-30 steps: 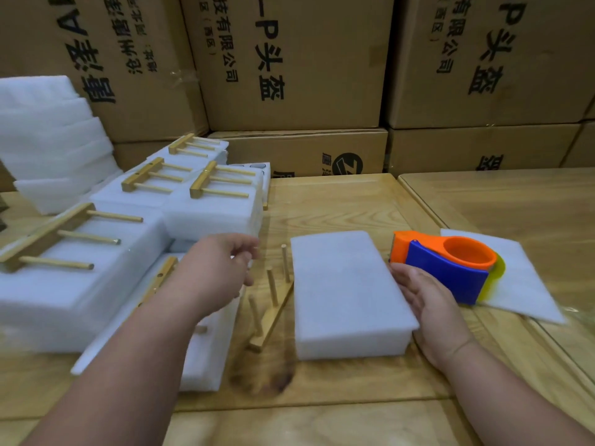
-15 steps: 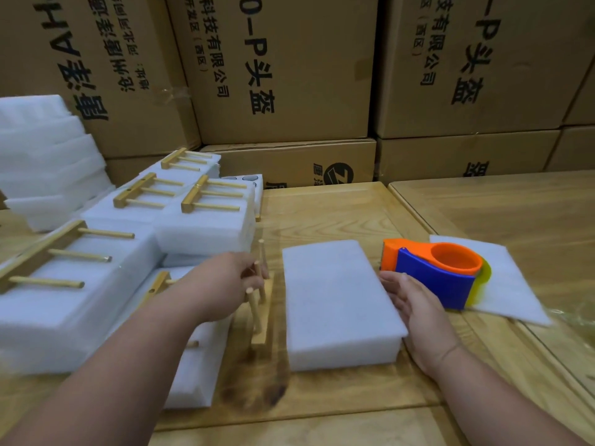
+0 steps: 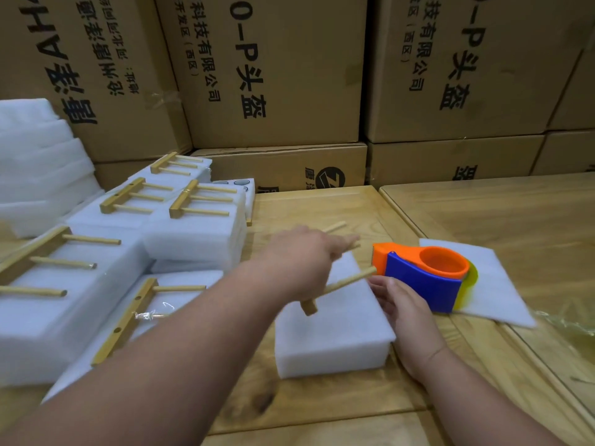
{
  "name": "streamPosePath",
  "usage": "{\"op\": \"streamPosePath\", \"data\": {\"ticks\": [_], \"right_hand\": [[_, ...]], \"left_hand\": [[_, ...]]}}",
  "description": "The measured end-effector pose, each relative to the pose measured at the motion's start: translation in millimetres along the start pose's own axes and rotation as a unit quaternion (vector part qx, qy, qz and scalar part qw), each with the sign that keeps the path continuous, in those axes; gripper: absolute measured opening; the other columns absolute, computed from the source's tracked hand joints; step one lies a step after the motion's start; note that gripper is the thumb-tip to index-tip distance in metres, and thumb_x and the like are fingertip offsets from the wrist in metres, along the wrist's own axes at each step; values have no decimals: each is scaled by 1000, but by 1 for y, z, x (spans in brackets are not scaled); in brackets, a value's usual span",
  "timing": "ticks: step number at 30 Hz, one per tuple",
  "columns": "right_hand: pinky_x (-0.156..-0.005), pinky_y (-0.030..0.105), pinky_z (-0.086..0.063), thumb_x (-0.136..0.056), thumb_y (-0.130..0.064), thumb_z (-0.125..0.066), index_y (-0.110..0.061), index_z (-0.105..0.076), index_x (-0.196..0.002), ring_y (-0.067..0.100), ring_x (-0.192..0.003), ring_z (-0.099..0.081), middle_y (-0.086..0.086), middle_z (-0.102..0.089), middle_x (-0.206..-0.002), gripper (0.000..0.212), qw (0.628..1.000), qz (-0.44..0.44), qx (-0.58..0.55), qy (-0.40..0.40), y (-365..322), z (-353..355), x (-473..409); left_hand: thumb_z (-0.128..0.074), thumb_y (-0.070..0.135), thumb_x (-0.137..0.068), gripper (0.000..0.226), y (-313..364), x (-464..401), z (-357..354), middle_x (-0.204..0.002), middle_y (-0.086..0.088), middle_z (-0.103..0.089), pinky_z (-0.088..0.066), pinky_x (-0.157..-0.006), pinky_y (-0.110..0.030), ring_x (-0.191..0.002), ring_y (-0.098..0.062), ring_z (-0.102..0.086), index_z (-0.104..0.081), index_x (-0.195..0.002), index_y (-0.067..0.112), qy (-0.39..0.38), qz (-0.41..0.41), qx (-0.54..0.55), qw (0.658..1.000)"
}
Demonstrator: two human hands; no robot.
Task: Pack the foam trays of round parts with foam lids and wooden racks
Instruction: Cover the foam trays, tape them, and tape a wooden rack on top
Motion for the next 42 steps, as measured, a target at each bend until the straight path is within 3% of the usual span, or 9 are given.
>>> {"op": "streamPosePath", "data": {"ticks": [6, 12, 16, 20, 22, 26, 30, 35, 42], "right_hand": [[-64, 21, -56, -107, -20, -45, -11, -76, -106, 17, -89, -75, 8, -79, -99, 32, 1000, 13, 6, 2, -1, -1, 1], [-66, 23, -56, -107, -20, -45, -21, -78, -105, 13, -89, -75, 2, -79, -97, 33, 1000, 17, 23, -10, -2, 0, 3], [-83, 38, -56, -106, -18, -47, -22, -76, -110, 18, -98, -74, 2, -79, -103, 30, 1000, 18, 7, -8, 1, 0, 1], [-84, 34, -56, -106, -14, -42, -23, -77, -114, 19, -107, -73, 3, -77, -114, 36, 998, 40, -25, -48, 1, 0, 3], [-85, 35, -56, -106, -16, -40, -31, -78, -113, 19, -110, -72, 3, -76, -117, 41, 996, 49, -30, -68, 0, -1, 4], [-96, 36, -56, -104, -24, -46, -32, -78, -117, 18, -119, -67, 1, -74, -124, 35, 993, 55, -31, -102, 3, -2, 4], [-118, 42, -37, -103, -33, -49, -32, -65, -137, 7, -133, -55, -12, -63, -140, 37, 989, 58, 37, -132, 5, 0, 2], [-103, 34, -45, -98, -39, -47, -25, -61, -137, 8, -128, -60, -7, -66, -137, 44, 990, 62, 6, -125, 4, -2, 2], [-81, 26, -57, -103, -31, -46, -15, -73, -118, 19, -112, -70, 5, -76, -117, 35, 995, 43, -20, -89, 4, 1, 3]], "left_hand": [[-42, 28, -105, 35, 18, -19, -42, -96, 3, -49, -34, -80, -38, -105, -26, -47, -60, -130, 43, -32, -47, -94, 994], [-44, 51, -103, 50, -10, -3, -51, -153, 15, -39, -22, -117, -34, -144, -11, -27, -40, -152, 43, 154, 24, 182, 971], [-43, 45, -106, 49, -41, 28, -77, -159, 19, -34, -20, -118, -29, -144, 0, -27, -37, -154, 43, 254, 165, 426, 853], [-49, 50, -103, 54, -52, 50, -121, -155, 18, -43, -29, -119, -31, -139, 0, -40, -44, -153, 30, 226, 228, 687, 652], [-48, 47, -104, 47, -51, 57, -135, -147, 13, -55, -42, -109, -29, -132, -3, -53, -56, -144, 25, 188, 210, 750, 599], [-50, 32, -103, 32, -46, 63, -140, -134, 23, -64, -47, -94, -15, -122, 8, -58, -64, -132, 38, 180, 168, 685, 686], [-48, 14, -105, 41, -46, 66, -137, -124, 38, -61, -42, -77, 3, -110, 25, -54, -57, -140, 34, 197, 189, 669, 691], [-50, 13, -105, 40, -45, 66, -134, -104, 46, -62, -41, -70, 5, -97, 30, -54, -52, -134, 41, 202, 202, 669, 686], [-52, 12, -104, 31, -43, 66, -129, -114, 14, -75, -55, -68, -15, -101, -5, -72, -64, -125, 31, 197, 221, 700, 650]]}}
Point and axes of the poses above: each hand's wrist, its own x-axis away from the middle knuckle, its own z-axis out of the back of the hand, y = z × x, the point moved 1 cm from there along -x, towards the middle knuckle
